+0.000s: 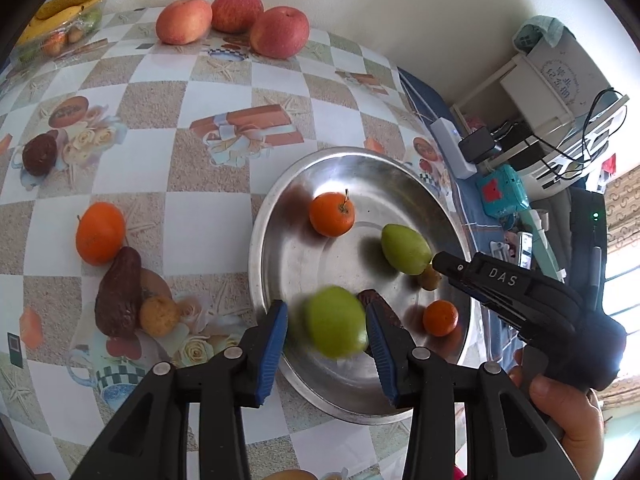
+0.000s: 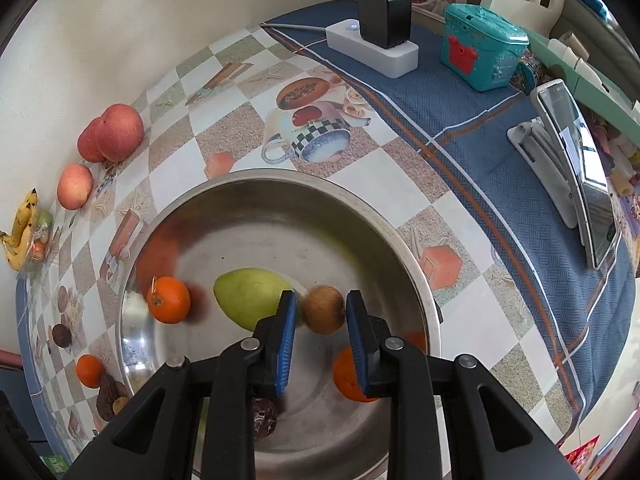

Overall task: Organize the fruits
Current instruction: 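Carry both fruits over the steel plate and open both tools to drop them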

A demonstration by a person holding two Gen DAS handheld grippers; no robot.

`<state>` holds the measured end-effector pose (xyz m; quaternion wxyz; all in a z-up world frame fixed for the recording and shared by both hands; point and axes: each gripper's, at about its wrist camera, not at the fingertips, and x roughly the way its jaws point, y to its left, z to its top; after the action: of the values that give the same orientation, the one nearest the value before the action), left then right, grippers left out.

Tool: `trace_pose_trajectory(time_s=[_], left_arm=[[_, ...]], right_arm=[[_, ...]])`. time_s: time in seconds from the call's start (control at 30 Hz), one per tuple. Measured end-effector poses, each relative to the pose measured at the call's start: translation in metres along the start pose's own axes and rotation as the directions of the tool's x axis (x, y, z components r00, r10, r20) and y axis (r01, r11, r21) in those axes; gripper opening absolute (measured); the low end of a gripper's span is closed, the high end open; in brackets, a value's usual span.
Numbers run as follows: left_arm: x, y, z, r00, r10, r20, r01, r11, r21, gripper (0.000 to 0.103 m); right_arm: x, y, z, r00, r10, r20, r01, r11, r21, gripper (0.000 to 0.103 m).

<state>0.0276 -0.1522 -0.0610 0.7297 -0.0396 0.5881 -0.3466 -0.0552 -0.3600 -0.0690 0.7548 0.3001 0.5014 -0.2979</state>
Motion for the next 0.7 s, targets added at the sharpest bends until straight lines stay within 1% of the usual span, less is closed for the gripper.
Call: trace_pose_trajectory(time_s=[0.13, 0.2, 0.37, 0.47, 0.6, 0.7], left_arm=[[-0.002, 0.005, 0.002, 1.000, 0.004, 0.001, -0.004, 1.000, -0.016, 0.045], [-0.005, 0.008, 0.004, 1.000, 0.018, 0.006, -0.017, 1.000, -0.023, 0.045], [-0.015, 0.017, 0.010, 0.996, 0.085, 0.036, -0.084, 0.996, -0.031, 0.046], [-0.022, 0.029, 0.013, 0.992, 0.119, 0.047, -0.116, 0.991, -0.070, 0.047], [-0.033, 0.044, 0.017, 0.980, 0.185, 0.071, -0.176, 0.978, -0.116, 0.047], [-0.042, 0.059, 0.019, 0.961, 0.269, 0.067, -0.258, 0.955, -0.144, 0.048]], right_arm=[[-0.002, 0.005, 0.001, 1.000, -0.006, 0.008, 0.007, 1.000, -0.014, 0.028], [-0.004, 0.007, 0.002, 1.000, -0.014, 0.015, 0.014, 1.000, -0.020, 0.028], [-0.014, 0.013, 0.001, 0.999, -0.019, 0.048, 0.021, 0.999, -0.042, 0.028], [-0.023, 0.020, -0.001, 0.998, -0.011, 0.067, 0.015, 0.997, -0.070, 0.028], [-0.031, 0.039, -0.008, 0.997, -0.004, 0.081, 0.014, 0.991, -0.129, 0.028], [-0.032, 0.059, -0.015, 0.997, 0.013, 0.077, 0.001, 0.982, -0.190, 0.028]])
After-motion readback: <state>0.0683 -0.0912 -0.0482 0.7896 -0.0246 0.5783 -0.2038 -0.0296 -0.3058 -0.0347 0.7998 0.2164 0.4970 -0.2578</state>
